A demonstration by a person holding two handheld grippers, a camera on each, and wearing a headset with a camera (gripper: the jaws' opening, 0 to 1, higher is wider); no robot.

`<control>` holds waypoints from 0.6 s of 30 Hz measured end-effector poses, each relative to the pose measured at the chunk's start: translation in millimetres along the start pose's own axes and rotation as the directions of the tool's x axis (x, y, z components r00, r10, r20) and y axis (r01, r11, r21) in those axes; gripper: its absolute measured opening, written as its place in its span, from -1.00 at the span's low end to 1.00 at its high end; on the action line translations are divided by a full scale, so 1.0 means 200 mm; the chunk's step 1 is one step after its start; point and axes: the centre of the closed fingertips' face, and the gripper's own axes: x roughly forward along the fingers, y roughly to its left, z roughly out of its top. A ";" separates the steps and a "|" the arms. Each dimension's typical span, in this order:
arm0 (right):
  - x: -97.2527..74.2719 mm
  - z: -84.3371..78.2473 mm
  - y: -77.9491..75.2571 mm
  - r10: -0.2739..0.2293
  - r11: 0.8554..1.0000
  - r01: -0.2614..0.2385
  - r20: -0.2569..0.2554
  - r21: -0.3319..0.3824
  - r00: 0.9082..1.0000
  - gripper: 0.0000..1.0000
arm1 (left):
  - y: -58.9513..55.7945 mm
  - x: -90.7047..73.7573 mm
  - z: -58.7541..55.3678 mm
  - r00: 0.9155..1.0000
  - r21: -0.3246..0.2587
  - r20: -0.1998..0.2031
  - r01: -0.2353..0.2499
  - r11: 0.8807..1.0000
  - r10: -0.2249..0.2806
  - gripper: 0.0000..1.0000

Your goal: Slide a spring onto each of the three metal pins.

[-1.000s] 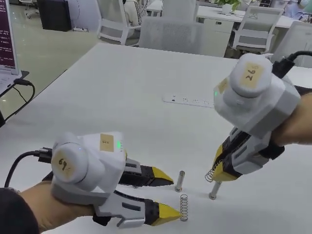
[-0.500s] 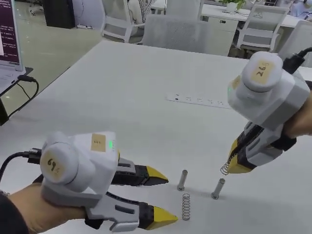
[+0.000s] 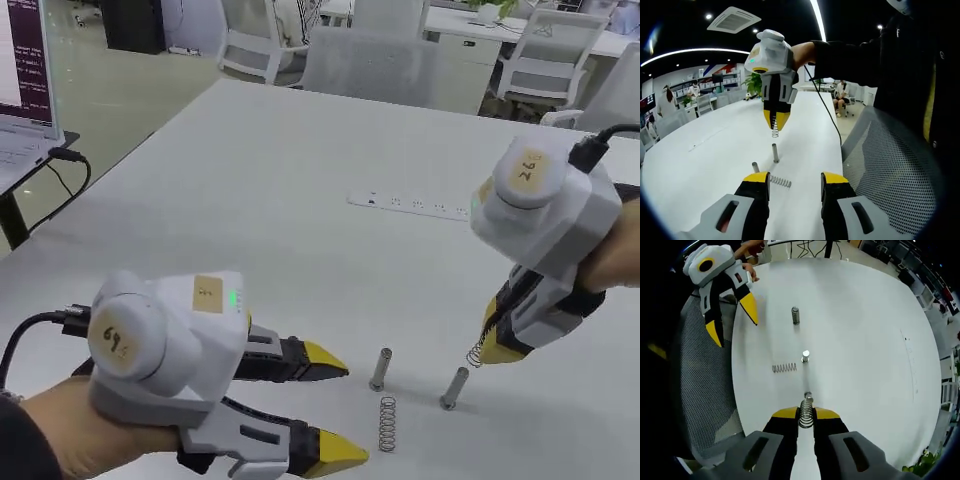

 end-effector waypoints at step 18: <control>0.08 -0.01 -0.05 0.017 1.000 -0.017 -0.043 -0.001 0.999 -0.83 | 0.01 0.00 -0.01 1.000 -0.010 0.003 -0.008 1.000 0.008 -0.25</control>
